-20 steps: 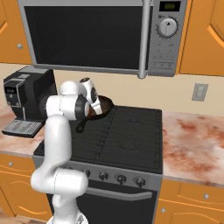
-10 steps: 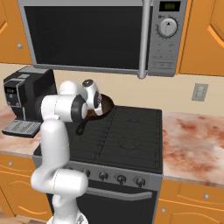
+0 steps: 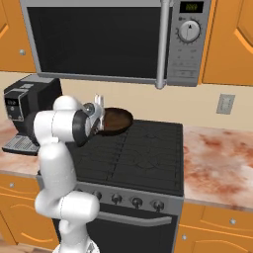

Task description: Take the chicken drumsticks from the pan and place one on each plate on the dining counter.

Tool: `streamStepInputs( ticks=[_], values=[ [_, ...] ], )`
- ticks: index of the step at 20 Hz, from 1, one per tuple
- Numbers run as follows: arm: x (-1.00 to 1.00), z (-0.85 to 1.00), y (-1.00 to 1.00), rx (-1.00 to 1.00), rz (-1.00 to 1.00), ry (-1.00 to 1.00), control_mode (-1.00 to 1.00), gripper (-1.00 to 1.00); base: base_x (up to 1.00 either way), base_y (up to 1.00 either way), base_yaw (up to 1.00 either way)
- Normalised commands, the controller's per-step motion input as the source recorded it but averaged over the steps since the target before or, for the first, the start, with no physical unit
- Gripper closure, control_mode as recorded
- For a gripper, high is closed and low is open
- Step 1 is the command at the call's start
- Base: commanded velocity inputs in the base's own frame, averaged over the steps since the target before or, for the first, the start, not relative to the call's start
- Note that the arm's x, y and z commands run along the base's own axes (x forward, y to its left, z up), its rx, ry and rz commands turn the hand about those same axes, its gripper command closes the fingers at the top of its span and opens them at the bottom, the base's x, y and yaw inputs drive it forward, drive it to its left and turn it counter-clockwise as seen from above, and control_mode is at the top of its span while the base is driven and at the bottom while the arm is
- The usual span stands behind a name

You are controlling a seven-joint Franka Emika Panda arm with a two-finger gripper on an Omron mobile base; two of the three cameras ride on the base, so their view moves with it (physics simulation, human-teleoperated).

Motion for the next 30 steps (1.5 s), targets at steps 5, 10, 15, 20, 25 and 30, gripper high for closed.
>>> streamStepInputs(
  ticks=[5,10,15,20,25,30],
  values=[
    [-0.58,0.67,-0.28,0.30,0.07,-0.09,-1.00,1.00,0.00,0.00,0.00],
    [-0.96,0.53,-0.39,0.28,0.09,-0.02,-1.00,1.00,0.00,0.00,0.00],
    [-1.00,0.35,-0.45,0.33,0.09,0.04,-1.00,1.00,0.00,0.00,0.00],
    [-1.00,0.29,-0.34,0.20,0.11,0.16,-1.00,1.00,0.00,0.00,0.00],
    [-1.00,0.23,-0.31,0.09,0.10,0.21,-1.00,1.00,0.00,0.00,0.00],
    [-1.00,0.15,-0.36,-0.05,0.06,0.05,-1.00,1.00,0.00,0.00,0.00]
  ],
)
